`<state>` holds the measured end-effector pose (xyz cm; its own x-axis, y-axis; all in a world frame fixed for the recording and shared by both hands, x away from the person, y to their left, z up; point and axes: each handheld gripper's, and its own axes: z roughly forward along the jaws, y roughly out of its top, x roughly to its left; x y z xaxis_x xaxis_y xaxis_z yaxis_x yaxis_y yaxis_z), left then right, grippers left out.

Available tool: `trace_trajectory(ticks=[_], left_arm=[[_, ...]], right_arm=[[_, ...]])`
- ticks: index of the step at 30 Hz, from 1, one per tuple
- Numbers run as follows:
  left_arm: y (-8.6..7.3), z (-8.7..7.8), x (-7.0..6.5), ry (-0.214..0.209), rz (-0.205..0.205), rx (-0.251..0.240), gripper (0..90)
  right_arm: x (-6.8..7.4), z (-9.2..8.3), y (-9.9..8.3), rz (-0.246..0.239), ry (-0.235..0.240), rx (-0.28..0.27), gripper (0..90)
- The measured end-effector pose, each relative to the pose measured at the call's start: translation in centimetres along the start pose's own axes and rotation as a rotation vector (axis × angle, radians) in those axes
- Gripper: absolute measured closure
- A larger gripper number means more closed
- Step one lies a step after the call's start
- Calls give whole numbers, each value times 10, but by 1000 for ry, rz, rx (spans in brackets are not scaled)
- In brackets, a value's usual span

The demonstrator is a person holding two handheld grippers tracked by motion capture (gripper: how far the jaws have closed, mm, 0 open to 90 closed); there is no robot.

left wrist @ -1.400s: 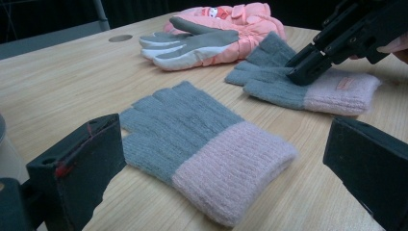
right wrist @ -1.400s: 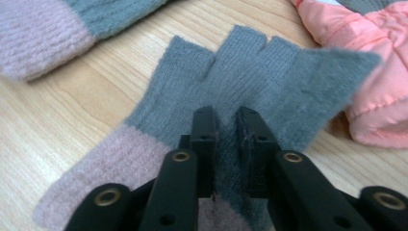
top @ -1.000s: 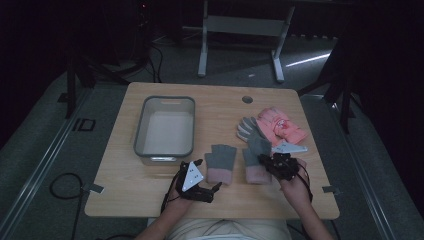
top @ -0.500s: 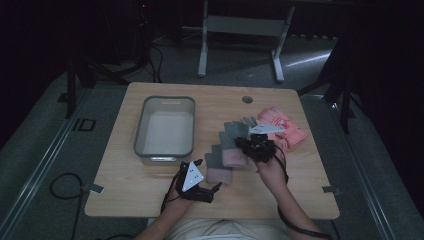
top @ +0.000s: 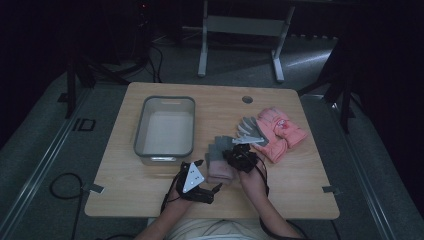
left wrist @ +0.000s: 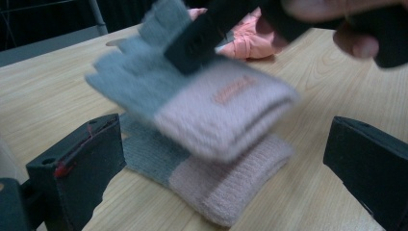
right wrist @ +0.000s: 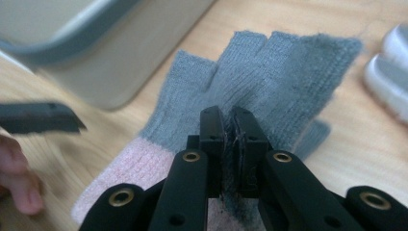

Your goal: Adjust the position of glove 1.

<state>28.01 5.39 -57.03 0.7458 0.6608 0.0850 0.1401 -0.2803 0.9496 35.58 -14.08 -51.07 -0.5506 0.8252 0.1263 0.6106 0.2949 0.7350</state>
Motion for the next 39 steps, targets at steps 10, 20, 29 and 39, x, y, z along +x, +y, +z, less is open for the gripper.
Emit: trace_trajectory(ticks=[10, 20, 29, 39], left_arm=[[0, 0, 0, -2, -2, 4, 2], [0, 0, 0, 1, 7, 5, 3], [0, 0, 1, -3, -4, 6, 3], [0, 0, 1, -4, -3, 7, 3]], right_arm=[[3, 13, -16, 32, 33, 59, 842], [-1, 24, -23, 44, 40, 83, 792], [-3, 27, -23, 31, 43, 60, 823], [-7, 25, -16, 70, 54, 34, 830]])
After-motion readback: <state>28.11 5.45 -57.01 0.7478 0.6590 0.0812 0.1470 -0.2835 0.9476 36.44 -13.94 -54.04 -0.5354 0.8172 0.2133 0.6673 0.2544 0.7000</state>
